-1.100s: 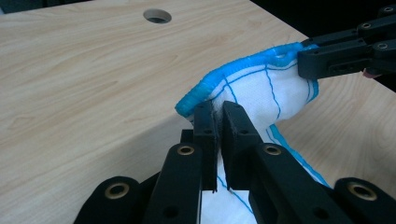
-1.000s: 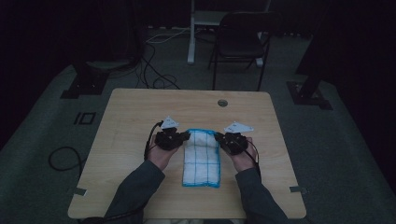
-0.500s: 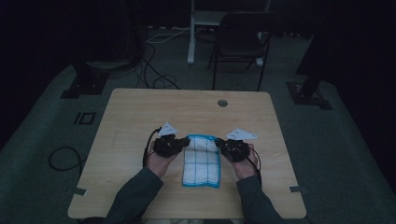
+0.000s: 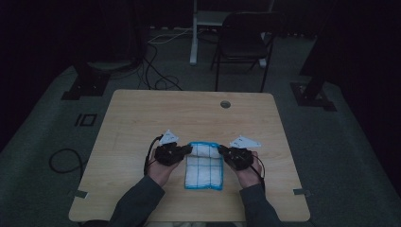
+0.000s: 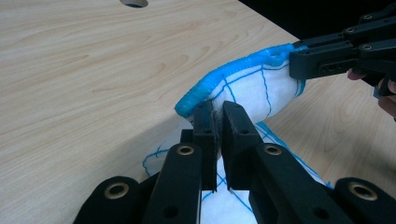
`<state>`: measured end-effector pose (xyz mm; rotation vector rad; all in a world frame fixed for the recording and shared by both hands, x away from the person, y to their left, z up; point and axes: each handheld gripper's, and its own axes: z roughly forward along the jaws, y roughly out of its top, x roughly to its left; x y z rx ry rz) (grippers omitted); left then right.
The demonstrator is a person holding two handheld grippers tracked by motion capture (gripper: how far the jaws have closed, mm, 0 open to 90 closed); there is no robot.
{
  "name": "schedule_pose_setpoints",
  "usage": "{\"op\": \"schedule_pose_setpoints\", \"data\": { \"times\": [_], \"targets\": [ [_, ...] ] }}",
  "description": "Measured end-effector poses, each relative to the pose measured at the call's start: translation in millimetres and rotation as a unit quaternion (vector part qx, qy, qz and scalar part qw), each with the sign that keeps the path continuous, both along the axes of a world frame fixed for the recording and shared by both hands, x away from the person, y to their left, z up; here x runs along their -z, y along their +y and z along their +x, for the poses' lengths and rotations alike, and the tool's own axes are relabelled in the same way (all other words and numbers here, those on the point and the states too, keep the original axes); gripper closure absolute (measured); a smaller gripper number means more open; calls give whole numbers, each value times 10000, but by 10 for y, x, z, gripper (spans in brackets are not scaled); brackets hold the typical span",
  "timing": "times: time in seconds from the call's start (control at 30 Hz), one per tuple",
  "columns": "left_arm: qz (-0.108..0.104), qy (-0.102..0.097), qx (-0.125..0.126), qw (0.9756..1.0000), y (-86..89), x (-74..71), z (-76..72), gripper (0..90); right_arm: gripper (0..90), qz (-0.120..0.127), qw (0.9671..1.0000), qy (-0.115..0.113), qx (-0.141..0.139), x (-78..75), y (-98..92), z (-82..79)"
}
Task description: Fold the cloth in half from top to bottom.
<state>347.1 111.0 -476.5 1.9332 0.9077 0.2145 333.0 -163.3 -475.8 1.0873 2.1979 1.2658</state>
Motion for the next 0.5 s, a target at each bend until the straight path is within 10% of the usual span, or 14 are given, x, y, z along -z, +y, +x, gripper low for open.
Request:
{"op": "schedule_pose_setpoints", "data": {
  "times": [0.5],
  "targets": [
    [6,114,-21,9999,22,146,-105,852,853,-10,10000,70,-42,111,16,-125]
  ]
}}
